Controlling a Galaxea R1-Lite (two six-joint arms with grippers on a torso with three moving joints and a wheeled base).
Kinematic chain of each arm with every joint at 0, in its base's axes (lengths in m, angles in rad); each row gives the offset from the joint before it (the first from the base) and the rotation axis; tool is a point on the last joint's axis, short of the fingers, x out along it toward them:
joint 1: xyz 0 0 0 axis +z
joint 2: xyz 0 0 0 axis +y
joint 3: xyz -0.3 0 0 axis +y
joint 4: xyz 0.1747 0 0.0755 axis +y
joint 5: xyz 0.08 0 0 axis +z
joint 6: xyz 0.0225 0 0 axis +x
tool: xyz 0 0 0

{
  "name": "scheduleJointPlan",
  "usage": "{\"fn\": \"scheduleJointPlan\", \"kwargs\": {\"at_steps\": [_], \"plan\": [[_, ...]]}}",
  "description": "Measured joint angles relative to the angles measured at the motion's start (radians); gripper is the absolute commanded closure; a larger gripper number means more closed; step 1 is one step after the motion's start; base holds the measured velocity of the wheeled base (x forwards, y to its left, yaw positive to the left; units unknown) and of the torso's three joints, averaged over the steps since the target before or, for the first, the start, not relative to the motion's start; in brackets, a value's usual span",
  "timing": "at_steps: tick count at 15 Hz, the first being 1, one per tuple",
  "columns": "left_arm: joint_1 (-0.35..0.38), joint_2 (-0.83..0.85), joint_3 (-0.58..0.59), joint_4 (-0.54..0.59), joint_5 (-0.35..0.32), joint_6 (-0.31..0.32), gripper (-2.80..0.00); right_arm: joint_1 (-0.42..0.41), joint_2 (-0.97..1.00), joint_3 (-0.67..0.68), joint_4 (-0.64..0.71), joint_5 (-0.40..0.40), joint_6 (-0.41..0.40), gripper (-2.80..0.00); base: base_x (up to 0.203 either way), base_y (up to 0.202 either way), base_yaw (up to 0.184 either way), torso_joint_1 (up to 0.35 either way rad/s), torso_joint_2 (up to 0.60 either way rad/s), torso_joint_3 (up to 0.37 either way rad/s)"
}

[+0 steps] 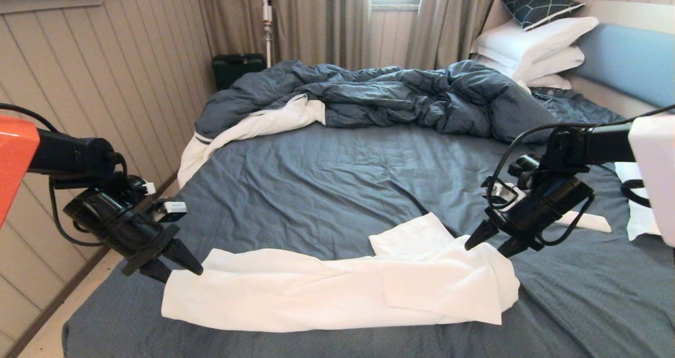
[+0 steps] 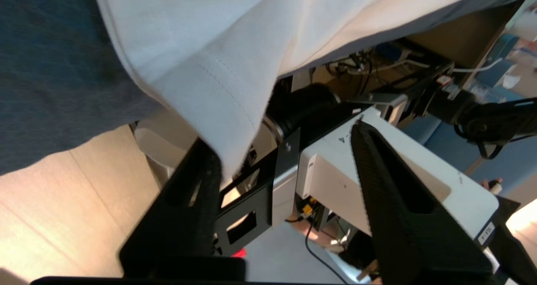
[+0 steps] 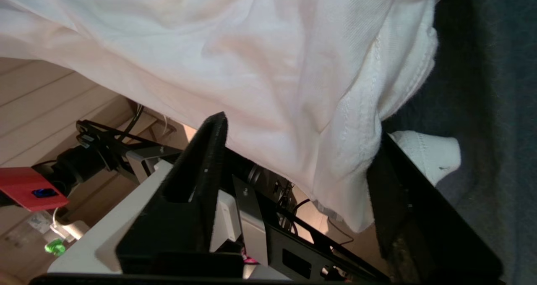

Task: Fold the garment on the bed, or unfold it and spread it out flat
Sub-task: Fold the white T-shirt

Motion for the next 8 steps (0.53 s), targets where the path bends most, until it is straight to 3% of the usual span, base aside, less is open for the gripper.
{"fn": "scheduleJointPlan", "kwargs": {"at_steps": [4, 8], "plan": [[0.066, -0.043, -0.016, 0.001, -0.055, -0.001, -2.80, -0.041, -0.051, -0.002, 0.006, 0.006, 0.001, -2.80, 0.000, 0.000, 0.000, 0.000, 0.00, 0.000], [0.114, -0.114, 0.019, 0.008, -0.111, -0.003, -2.80, -0.048, -0.165, 0.111, 0.001, 0.006, 0.002, -2.80, 0.000, 0.000, 0.000, 0.000, 0.00, 0.000]]}}
